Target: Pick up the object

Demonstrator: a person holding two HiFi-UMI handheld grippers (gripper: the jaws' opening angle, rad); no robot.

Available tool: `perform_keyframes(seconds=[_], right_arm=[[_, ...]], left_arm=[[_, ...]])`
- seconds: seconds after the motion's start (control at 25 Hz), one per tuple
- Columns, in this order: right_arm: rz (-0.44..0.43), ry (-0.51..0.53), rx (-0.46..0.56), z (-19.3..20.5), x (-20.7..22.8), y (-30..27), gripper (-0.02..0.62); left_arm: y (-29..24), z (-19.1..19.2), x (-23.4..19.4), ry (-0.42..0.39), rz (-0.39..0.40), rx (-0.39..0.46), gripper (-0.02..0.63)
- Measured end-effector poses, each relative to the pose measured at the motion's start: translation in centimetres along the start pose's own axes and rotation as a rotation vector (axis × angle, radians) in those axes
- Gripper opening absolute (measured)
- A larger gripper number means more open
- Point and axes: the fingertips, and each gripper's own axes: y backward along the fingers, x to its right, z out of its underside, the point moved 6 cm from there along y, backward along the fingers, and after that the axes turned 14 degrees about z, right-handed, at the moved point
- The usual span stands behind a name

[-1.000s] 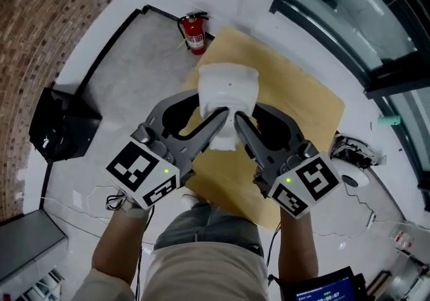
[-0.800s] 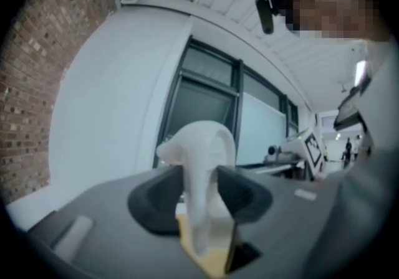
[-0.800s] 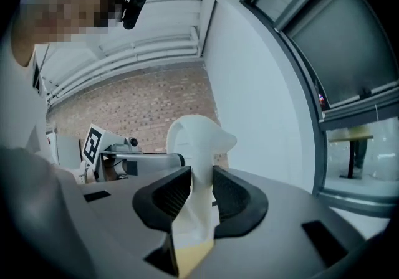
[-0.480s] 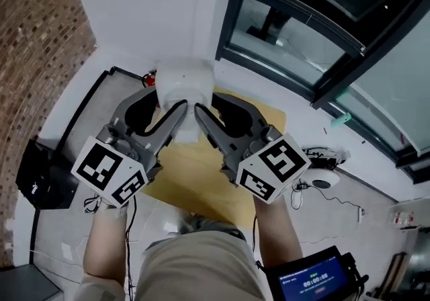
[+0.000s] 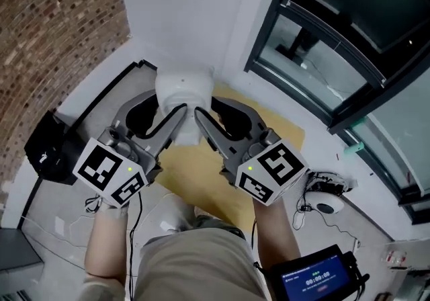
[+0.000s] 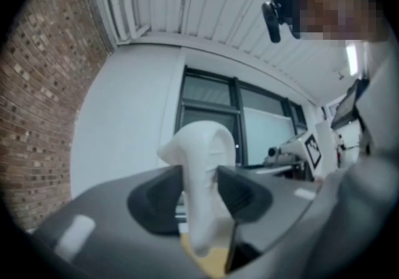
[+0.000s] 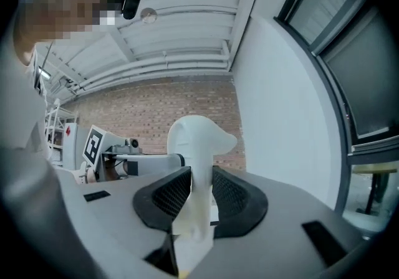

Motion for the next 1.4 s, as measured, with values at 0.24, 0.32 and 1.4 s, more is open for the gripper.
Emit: perform_keyframes(seconds=[0.24, 0.32, 1.4], right_arm=[[-0.3, -0.004, 0.006, 0.6, -8.0, -6.7, 0.092], [-0.463, -0.017, 0.011, 0.4, -12.8, -8.4, 0.092], [-1.035, -0.057, -0.002, 0.4, -38.9, -9.1, 0.092]], left_arm=[[10.5, -0.6, -1.6, -0.032, -0.28, -0.008, 0.16], [15.7, -1.6, -0.3, -0.059, -0.436, -0.022, 0.16], [39.2, -5.1, 11.0, -0.099, -1.014, -0.064, 0.16]])
